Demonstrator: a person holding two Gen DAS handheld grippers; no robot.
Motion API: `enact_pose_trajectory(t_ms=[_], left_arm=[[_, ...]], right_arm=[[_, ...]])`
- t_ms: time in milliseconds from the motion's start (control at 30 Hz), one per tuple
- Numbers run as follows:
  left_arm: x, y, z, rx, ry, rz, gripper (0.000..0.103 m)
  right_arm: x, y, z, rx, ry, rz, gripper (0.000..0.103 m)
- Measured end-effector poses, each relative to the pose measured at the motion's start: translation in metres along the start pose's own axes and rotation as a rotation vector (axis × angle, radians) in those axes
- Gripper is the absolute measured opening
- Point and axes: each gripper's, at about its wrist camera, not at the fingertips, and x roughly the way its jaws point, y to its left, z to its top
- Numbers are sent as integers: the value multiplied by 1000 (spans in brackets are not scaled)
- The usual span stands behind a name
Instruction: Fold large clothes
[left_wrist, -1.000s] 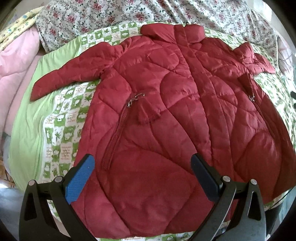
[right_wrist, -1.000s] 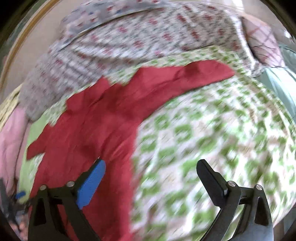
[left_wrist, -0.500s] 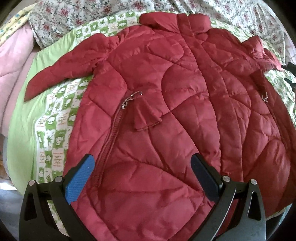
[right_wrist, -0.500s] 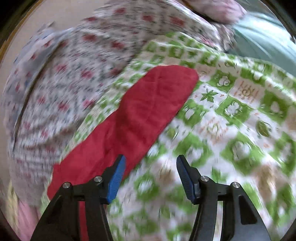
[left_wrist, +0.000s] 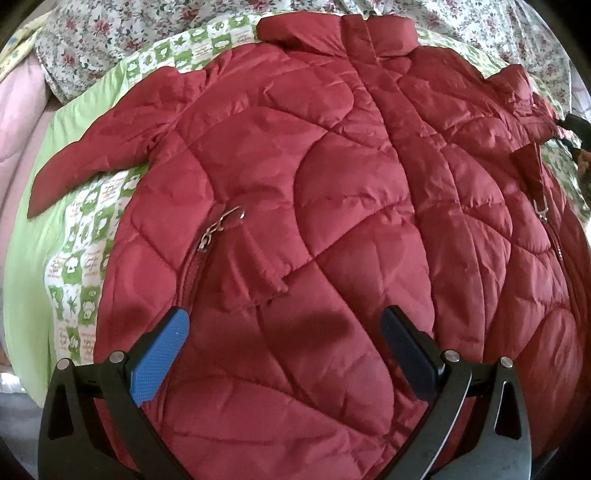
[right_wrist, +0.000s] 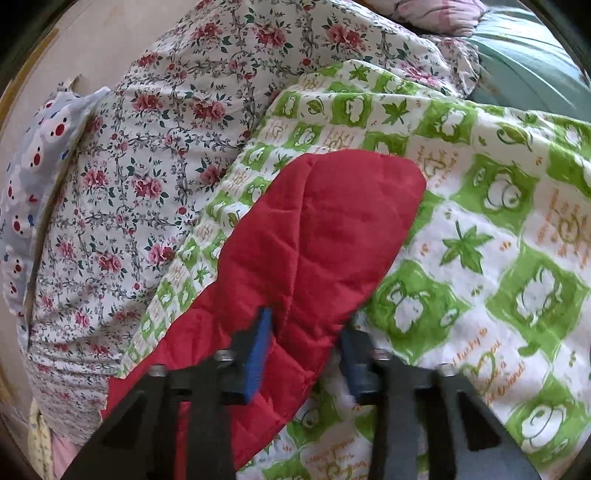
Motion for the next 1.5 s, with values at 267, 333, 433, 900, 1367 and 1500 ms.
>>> enact_pose_trajectory(t_ms=[267, 333, 433, 900, 1367, 1500], left_arm=[[1, 0, 1, -11, -15, -11, 103], [0, 1, 0, -16, -14, -22, 103], [-3, 3, -2, -27, -17, -41, 103], [7, 42, 19, -118, -37, -148, 103], [15, 93, 78, -271, -41, -562, 103], [30, 106, 104, -333, -15, -666, 103]], right_arm=[[-49, 57, -13, -203, -41, 109, 6], [-62, 77, -21, -266, -33, 135, 6], [-81, 111, -42, -360, -9, 198, 6], [-82, 233, -199, -573, 302, 363, 5], [-50, 322, -365, -899, 517, 320, 5], [-48, 333, -395, -984, 517, 308, 6]])
